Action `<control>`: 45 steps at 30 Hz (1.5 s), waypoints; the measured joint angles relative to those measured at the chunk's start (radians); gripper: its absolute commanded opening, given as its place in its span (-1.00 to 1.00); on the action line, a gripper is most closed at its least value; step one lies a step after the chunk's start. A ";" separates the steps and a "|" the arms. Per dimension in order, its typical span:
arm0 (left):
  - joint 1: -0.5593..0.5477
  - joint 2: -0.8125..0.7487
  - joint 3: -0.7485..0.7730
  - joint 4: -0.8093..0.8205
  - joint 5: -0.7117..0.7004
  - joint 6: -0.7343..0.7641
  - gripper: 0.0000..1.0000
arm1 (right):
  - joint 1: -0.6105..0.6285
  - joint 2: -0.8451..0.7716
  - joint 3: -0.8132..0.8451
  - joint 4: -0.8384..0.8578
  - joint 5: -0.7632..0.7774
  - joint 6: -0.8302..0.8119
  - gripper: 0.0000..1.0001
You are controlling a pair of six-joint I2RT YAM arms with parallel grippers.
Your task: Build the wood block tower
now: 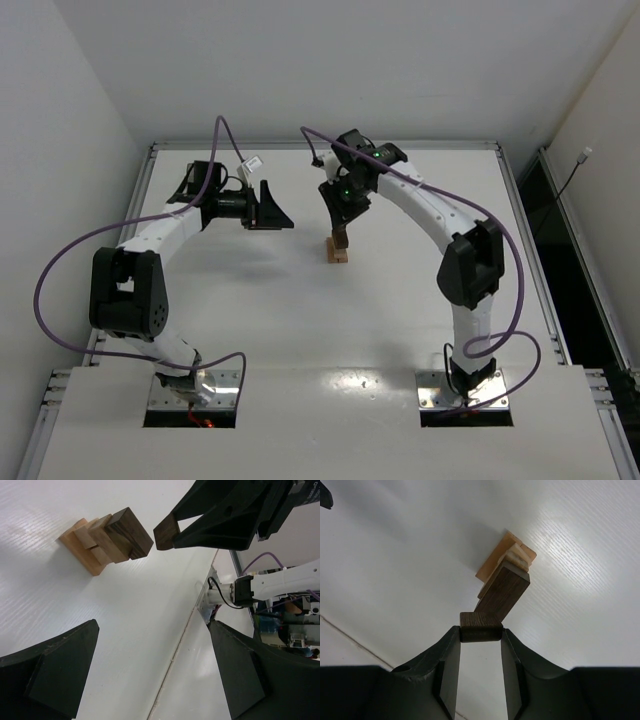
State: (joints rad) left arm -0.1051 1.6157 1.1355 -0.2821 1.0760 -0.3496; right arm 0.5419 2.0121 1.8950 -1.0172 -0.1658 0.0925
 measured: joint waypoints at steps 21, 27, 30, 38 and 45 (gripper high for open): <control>0.000 0.006 0.000 0.001 -0.002 -0.004 0.83 | 0.050 0.013 0.000 0.034 0.314 0.264 -1.00; 0.000 0.006 0.000 0.002 -0.001 -0.004 0.83 | 0.097 0.013 0.000 0.044 0.422 0.312 -1.00; 0.000 0.006 0.000 0.005 -0.001 -0.004 0.83 | 0.125 0.006 -0.022 0.074 0.479 0.325 -1.00; 0.000 0.005 -0.015 0.023 -0.002 -0.005 0.83 | 0.167 -0.113 -0.251 0.195 0.579 0.357 -1.00; 0.000 0.005 -0.045 0.046 -0.003 -0.026 0.83 | 0.228 -0.265 -0.368 0.327 0.656 0.332 -1.00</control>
State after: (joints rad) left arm -0.1047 1.6211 1.0908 -0.2363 1.0725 -0.3752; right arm 0.7696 1.7473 1.5269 -0.6907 0.4900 0.4248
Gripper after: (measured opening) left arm 0.916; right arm 0.305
